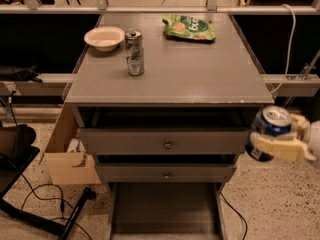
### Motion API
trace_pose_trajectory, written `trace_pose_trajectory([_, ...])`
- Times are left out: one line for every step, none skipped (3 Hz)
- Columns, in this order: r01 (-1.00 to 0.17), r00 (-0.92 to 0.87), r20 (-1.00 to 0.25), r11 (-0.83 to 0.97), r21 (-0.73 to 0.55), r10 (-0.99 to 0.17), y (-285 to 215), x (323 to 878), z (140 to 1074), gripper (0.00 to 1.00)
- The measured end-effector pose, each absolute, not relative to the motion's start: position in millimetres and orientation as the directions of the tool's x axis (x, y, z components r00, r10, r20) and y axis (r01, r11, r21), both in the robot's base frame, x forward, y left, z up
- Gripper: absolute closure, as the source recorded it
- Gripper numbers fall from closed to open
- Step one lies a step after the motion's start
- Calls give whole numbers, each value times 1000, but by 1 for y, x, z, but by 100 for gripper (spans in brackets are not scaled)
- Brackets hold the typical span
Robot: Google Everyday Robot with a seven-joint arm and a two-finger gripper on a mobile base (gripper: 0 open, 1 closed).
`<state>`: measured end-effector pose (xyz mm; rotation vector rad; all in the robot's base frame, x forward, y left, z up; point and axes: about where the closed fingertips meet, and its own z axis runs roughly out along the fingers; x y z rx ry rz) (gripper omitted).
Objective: Place pepsi can into bottom drawer
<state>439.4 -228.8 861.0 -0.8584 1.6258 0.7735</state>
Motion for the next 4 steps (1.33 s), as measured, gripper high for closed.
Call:
trace_pose_trajectory([-813,-204,-975,570,117,-91,-243,411,774,100])
trace_pose_trajectory([-756,-259,-965,630,176,-41,-252,412,698,100])
trace_pose_trajectory([-691,-339,-941,674,262,18,-247,415,620,100])
trace_pose_trajectory([-691,-339,-941,674,262,18,-247,415,620,100])
